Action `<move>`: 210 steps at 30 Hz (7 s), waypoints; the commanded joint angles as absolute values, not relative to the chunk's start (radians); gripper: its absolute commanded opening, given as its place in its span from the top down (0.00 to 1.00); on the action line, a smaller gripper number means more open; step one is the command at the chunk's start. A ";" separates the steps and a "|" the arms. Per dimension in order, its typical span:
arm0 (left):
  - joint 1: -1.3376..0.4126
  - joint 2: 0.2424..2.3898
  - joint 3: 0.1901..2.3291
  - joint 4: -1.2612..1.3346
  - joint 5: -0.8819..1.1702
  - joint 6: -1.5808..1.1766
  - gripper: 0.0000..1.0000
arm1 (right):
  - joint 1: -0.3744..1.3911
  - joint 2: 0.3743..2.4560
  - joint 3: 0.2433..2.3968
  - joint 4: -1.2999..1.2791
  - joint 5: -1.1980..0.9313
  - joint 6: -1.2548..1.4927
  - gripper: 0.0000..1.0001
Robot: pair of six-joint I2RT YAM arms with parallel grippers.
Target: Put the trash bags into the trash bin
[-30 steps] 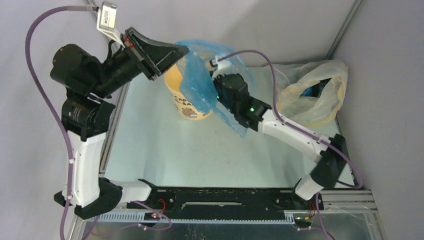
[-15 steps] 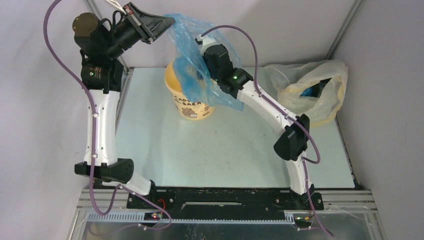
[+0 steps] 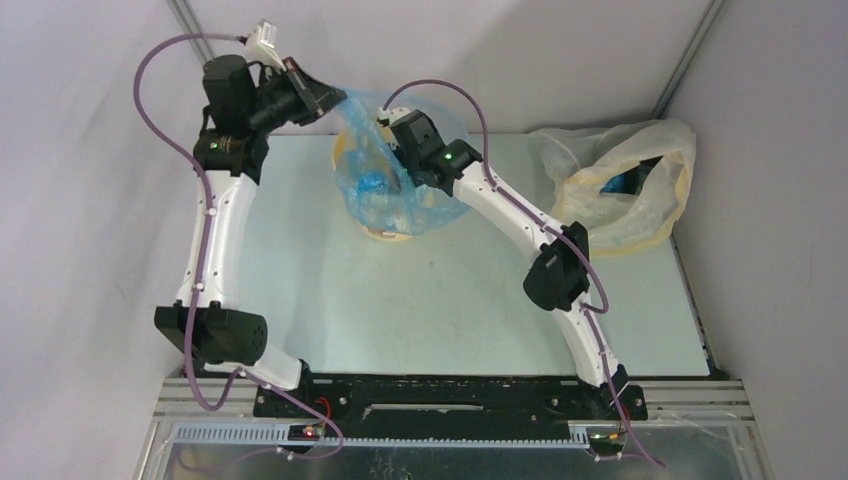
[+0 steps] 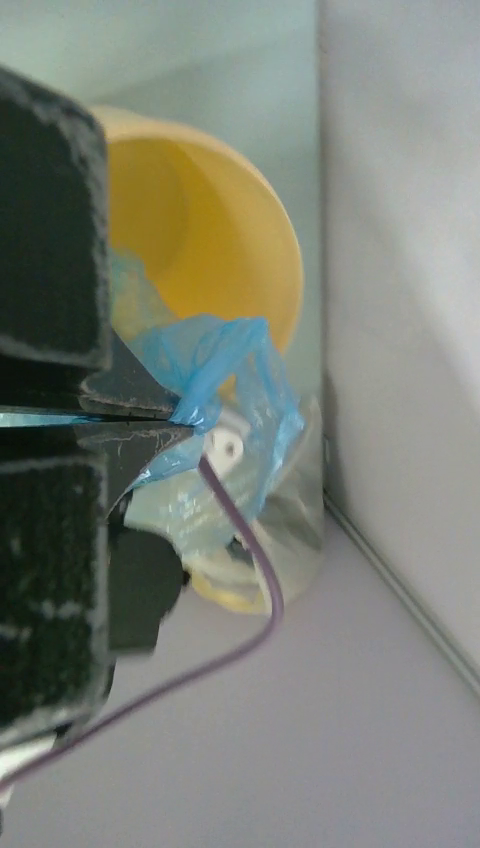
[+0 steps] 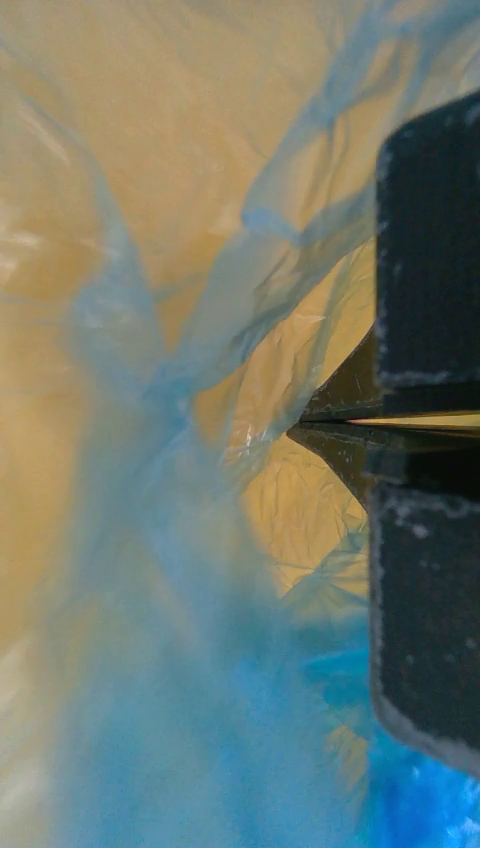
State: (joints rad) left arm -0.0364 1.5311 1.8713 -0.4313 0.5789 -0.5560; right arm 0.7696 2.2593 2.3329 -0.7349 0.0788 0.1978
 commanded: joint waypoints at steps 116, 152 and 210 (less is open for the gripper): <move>-0.314 1.180 1.492 -0.337 0.547 -0.603 1.00 | 0.760 1.198 1.715 -1.072 0.032 0.204 0.49; -0.309 1.082 1.405 -0.417 0.548 -0.534 1.00 | 0.822 1.022 1.632 -1.117 0.195 0.295 0.73; -0.325 1.088 1.283 -0.563 0.439 -0.407 1.00 | 0.632 1.162 1.320 -0.732 -0.265 0.278 1.00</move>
State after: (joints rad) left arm -0.3042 1.0828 1.2785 -0.6117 0.4294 -0.4019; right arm 0.6327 1.2366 1.3224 -0.6384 -0.3088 0.2977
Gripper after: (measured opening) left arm 0.003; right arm 0.007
